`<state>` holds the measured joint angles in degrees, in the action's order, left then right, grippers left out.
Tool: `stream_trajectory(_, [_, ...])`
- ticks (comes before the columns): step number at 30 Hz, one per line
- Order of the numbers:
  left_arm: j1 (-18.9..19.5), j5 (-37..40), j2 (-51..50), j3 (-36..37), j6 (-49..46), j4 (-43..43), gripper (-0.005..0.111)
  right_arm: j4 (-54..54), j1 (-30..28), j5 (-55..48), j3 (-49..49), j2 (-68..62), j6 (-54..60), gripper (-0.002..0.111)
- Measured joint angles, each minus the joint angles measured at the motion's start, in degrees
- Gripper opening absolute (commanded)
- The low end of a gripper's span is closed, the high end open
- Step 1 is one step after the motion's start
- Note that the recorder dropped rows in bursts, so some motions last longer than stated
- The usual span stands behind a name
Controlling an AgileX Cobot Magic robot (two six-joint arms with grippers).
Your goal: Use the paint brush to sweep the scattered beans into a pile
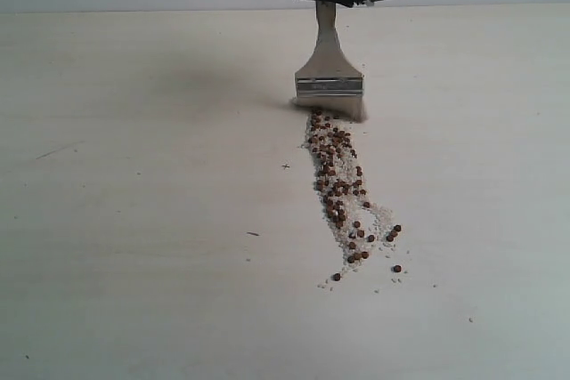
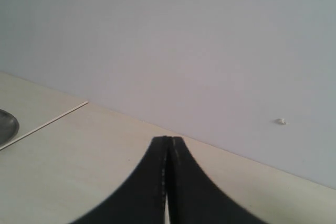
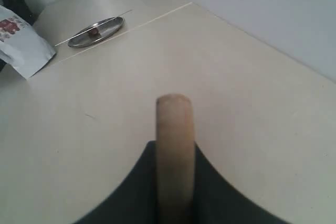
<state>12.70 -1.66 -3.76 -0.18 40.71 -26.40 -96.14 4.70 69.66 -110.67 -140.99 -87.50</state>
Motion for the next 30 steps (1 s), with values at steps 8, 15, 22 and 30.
stream_trajectory(8, [0.0,0.0,0.0,0.0,0.0,0.0,0.0,-2.92,0.0,0.0,0.0,0.0,-9.29,0.0])
stream_trajectory(15, [0.0,0.0,0.0,0.0,0.0,0.0,0.0,-3.49,0.0,0.0,0.0,0.0,-14.28,0.0])
stream_trajectory(22, [0.0,0.0,0.0,0.0,0.0,0.0,0.0,-3.82,0.0,0.0,0.0,0.0,-15.83,0.0])
stream_trajectory(30, [0.0,0.0,0.0,0.0,0.0,0.0,0.0,-4.33,-0.46,0.12,0.0,2.83,-9.2,0.0])
